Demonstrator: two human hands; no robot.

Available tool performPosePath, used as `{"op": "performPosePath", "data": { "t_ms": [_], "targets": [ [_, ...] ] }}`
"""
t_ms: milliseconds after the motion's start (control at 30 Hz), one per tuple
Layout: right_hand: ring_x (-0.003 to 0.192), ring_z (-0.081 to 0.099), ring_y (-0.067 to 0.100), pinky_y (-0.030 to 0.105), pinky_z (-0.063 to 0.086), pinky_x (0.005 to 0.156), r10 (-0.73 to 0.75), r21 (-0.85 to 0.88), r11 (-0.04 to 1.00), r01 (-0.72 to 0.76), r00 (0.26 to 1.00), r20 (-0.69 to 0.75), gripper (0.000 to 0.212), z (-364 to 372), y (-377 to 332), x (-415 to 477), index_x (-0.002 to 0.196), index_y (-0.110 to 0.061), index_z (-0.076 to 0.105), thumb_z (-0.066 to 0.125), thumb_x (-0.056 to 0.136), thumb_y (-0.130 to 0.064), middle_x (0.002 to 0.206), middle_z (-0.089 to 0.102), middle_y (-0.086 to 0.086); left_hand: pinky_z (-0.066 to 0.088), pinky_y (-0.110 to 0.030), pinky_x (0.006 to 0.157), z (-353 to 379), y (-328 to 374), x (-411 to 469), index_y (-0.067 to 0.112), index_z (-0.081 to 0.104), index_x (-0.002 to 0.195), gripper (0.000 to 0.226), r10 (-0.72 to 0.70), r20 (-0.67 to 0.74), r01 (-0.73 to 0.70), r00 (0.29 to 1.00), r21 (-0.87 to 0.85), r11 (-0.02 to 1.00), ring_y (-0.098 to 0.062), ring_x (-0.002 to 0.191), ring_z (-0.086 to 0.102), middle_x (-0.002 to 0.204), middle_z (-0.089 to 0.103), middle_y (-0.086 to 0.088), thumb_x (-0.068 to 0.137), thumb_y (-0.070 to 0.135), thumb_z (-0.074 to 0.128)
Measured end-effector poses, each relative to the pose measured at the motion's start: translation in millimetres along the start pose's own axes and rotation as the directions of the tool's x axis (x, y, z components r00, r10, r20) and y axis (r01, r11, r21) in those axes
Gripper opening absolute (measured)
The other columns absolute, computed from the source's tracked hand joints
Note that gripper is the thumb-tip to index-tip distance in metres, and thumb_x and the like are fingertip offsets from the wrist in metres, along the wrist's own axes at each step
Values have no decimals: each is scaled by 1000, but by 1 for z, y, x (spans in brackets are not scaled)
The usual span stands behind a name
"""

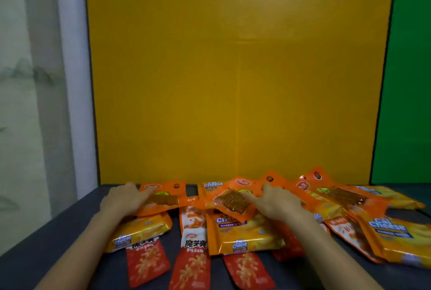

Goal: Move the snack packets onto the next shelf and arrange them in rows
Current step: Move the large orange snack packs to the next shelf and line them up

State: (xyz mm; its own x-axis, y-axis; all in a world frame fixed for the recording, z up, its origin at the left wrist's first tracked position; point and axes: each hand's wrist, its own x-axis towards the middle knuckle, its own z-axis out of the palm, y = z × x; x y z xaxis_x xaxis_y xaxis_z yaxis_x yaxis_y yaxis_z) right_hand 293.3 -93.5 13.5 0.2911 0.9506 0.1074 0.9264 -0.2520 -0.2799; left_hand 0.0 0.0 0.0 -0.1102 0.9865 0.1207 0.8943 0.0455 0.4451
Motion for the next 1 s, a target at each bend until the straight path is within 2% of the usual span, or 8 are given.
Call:
{"op": "performPosePath", "data": {
  "t_ms": [100,267,333,467,567,767,867,1000],
  "targets": [
    [129,44,32,41,38,100,36,16,999,-36,999,20,90,5,-2,18,140,-9,30,32,80,-76,141,46,14,40,-36,100,5,3,13,2,41,132,87,-109,170,110,979,1,994,-31,121,49,136,48,-17,78,69,47],
    [135,40,28,45,22,112,85,-18,996,-84,994,70,111,15,-13,38,145,-8,17,50,67,-80,145,43,11,47,-29,78,4,4,30,2,54,120,100,-47,250,97,967,-190,977,-27,104,61,116,63,-15,46,65,76],
    [134,40,27,45,21,115,87,30,996,-89,994,62,111,19,-16,43,144,-5,18,59,67,-73,143,45,10,45,-29,76,4,6,31,1,49,122,87,-40,203,79,978,-191,978,-28,107,58,120,60,-16,59,52,80],
    [127,48,29,38,38,102,141,176,974,-141,990,10,92,18,-22,48,134,-3,30,75,68,-50,136,51,12,42,-37,90,4,14,28,1,30,132,89,-2,94,30,996,-296,955,-32,123,46,134,46,-18,66,31,82],
    [112,58,28,32,46,89,164,313,935,-168,986,39,51,18,-22,53,102,-10,56,81,67,-37,117,62,8,42,-37,89,4,14,26,2,35,130,87,44,13,-35,999,-410,911,-32,118,51,130,51,-18,62,22,85],
    [77,65,26,30,56,70,164,679,723,-127,986,10,16,23,-23,58,72,-16,59,75,76,-12,92,70,10,47,-34,76,-7,8,27,6,64,92,26,71,-34,-73,997,-747,660,-27,84,61,107,67,-21,69,4,77],
    [90,65,30,40,53,84,236,744,665,-63,963,-129,18,10,-18,53,95,-9,67,71,79,-15,102,69,12,48,-32,74,-15,10,26,10,62,102,26,104,-92,-134,990,-835,534,-24,81,61,108,66,-17,78,5,70],
    [59,63,16,30,48,64,309,890,455,13,936,-171,21,-18,1,24,105,-6,63,64,85,-13,82,65,9,51,-34,72,-27,34,16,16,64,96,15,184,-47,-119,982,-908,401,-24,75,64,99,67,-14,82,10,66]
  ]
}}
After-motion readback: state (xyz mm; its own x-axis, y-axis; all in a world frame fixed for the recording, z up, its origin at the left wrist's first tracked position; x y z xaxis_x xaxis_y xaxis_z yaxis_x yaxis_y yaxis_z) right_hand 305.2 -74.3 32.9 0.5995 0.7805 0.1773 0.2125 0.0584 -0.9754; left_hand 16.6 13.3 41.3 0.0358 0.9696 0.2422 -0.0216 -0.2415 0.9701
